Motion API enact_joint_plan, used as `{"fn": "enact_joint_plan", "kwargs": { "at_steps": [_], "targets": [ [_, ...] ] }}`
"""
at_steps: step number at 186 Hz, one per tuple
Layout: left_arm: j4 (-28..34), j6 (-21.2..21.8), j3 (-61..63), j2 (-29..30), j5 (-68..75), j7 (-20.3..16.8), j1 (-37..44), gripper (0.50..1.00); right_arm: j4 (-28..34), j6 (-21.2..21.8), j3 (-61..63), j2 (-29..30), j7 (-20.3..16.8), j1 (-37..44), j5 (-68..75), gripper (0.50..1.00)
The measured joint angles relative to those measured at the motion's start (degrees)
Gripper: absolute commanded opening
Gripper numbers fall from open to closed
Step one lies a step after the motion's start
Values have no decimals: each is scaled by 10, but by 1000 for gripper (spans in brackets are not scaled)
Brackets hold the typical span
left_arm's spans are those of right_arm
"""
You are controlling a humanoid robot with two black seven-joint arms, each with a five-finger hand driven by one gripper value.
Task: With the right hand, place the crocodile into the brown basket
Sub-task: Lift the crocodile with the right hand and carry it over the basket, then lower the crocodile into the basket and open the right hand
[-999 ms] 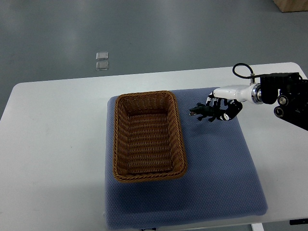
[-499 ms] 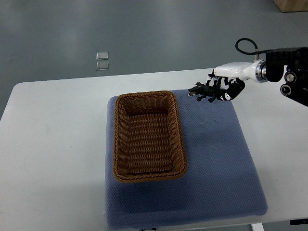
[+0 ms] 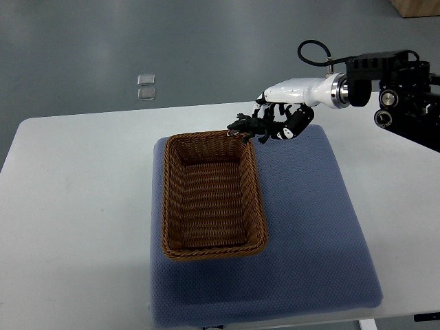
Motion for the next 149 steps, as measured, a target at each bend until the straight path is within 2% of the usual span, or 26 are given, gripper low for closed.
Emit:
{"fn": "enact_joint_plan", "kwargs": {
  "at_steps": [52, 149],
  "targets": [
    [-8, 0, 1, 0, 0, 0, 0, 1000, -7, -3, -1, 64, 0, -7, 0, 500],
    [-22, 0, 2, 0, 0, 0, 0, 1000, -30, -23, -8, 144, 3, -40, -3, 500]
  ]
}}
